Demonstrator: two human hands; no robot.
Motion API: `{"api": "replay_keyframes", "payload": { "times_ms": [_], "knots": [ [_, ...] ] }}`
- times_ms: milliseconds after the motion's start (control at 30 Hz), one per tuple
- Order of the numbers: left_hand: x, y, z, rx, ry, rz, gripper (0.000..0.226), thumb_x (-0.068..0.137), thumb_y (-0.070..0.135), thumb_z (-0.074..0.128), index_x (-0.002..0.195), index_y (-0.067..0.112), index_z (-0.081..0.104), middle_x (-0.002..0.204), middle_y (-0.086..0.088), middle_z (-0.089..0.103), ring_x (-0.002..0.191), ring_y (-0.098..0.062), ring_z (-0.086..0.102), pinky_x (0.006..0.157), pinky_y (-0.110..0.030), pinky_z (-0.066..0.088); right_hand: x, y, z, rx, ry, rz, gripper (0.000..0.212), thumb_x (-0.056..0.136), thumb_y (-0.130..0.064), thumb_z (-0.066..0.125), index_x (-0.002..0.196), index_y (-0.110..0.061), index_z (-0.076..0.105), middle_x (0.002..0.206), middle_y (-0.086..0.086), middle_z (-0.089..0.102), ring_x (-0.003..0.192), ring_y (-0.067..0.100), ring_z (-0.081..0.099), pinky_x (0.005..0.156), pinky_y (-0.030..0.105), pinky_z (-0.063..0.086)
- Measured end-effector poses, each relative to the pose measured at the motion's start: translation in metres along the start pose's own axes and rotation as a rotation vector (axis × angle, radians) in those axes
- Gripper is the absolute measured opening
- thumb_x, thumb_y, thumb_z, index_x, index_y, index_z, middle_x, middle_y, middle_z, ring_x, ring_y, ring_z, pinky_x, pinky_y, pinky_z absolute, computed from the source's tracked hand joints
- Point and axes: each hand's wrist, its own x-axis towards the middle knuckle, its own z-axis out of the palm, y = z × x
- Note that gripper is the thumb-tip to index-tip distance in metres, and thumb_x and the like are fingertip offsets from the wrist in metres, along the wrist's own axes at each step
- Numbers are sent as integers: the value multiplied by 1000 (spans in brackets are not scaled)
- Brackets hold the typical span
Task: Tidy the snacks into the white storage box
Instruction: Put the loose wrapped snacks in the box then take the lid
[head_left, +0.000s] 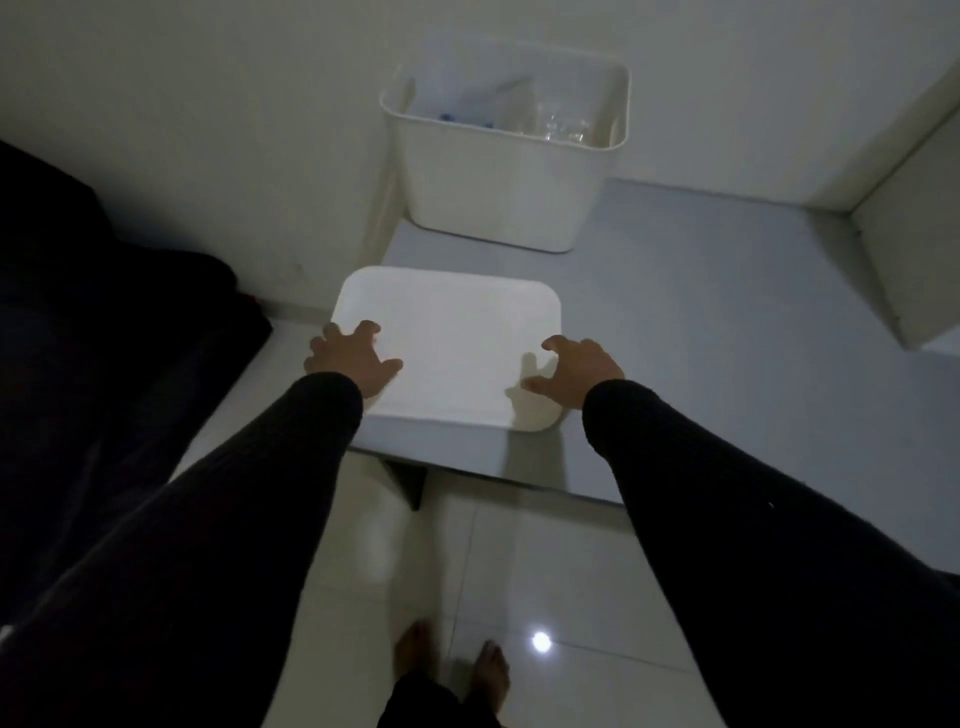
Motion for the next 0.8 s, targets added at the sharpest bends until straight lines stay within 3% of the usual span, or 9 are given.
{"api": "replay_keyframes", "payload": {
  "times_ms": [133,233,333,467,533,633,800],
  "knots": [
    [3,-39,30,-54,-45,-77,83,80,63,55,147,36,16,154,-23,8,139,-47,15,115,-53,19,-5,3,29,83,-24,54,76,83,-54,60,146,-30,25,142,20,33,131,37,35,103,43,38],
    [10,-60,45,-166,-83,-48,102,63,81,45,148,35,17,157,-14,16,140,-40,21,118,-44,16,-3,3,44,32,45,63,75,84,-52,60,147,-29,26,139,20,36,132,37,28,100,42,38],
    [8,-62,51,-296,-5,-29,94,67,70,56,146,27,29,151,-12,31,137,-33,31,115,-35,24,-1,1,55,99,118,71,74,83,-47,64,145,-25,31,139,20,36,132,36,29,103,40,35],
    [-9,-70,54,-383,63,43,87,69,61,66,141,20,40,145,-8,44,134,-29,37,113,-35,31,-8,-4,65,246,151,146,83,78,-49,68,147,-26,27,145,18,33,135,36,28,109,40,30],
    [-20,-79,56,-420,78,37,92,62,65,65,139,22,43,143,-10,45,134,-27,38,113,-35,32,-13,-7,72,330,139,176,89,77,-52,69,148,-25,23,148,15,33,136,35,26,111,40,27],
    [-32,-93,57,-404,135,40,84,68,57,72,139,24,43,143,-12,45,135,-28,37,113,-35,30,-27,-11,80,484,147,232,94,75,-50,71,149,-24,20,148,15,32,136,34,28,111,41,29],
    [-50,-109,42,-469,147,76,87,66,55,75,140,28,40,146,-10,38,135,-26,37,114,-35,30,-61,-27,79,688,218,204,84,77,-25,76,146,-31,28,141,14,25,123,35,43,104,37,40]
  ]
}}
